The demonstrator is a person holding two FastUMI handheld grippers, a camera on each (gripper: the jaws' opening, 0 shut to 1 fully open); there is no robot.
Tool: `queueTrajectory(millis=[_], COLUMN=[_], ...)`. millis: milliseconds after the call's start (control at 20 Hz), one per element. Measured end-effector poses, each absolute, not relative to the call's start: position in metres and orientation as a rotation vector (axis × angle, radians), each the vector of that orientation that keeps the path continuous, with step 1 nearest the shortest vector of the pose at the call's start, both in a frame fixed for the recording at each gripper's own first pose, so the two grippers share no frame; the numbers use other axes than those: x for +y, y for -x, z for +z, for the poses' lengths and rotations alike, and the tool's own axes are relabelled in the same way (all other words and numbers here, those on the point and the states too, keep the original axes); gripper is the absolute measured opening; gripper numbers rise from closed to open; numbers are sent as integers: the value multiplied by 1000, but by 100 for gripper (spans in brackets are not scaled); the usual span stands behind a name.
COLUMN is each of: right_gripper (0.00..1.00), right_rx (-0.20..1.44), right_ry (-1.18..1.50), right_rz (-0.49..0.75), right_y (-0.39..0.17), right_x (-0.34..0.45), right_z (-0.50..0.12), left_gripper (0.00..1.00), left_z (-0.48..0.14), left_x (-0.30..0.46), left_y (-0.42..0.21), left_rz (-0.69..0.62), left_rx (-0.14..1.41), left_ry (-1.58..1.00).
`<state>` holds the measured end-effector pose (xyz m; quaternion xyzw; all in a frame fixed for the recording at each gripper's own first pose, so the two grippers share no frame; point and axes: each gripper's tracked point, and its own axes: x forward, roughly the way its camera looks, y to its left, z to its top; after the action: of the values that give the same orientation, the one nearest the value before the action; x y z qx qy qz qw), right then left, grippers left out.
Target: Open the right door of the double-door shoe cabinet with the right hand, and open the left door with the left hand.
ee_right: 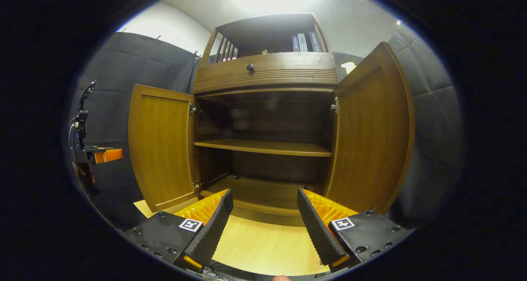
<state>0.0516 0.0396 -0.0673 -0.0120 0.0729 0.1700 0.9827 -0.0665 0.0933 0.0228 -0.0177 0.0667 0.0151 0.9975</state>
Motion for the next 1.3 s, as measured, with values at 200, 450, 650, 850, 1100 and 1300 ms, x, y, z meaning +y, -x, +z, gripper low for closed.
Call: queueTrajectory(millis=[200,450,650,850,1100,1300], right_gripper=[98,100,98,98,92,92], right_rx=[132,82,60,61,62,64], right_ry=[5,17,11,-12,-11,-7], right_rz=[285,208,166,127,79,69], right_y=[-33,-11,0,6,14,19], right_x=[16,-15,-27,-37,-50,-55], right_z=[-54,-36,-32,-31,-33,-34], left_gripper=[96,96,96,96,96,96], left_z=[40,53,56,67,73,77], left_x=[72,47,26,14,11,15], left_y=[89,112,130,140,145,151], left_rz=[3,-63,-118,-152,-166,-164], left_rx=[99,62,53,21,2,-5], left_ry=[46,48,22,7,-12,-29])
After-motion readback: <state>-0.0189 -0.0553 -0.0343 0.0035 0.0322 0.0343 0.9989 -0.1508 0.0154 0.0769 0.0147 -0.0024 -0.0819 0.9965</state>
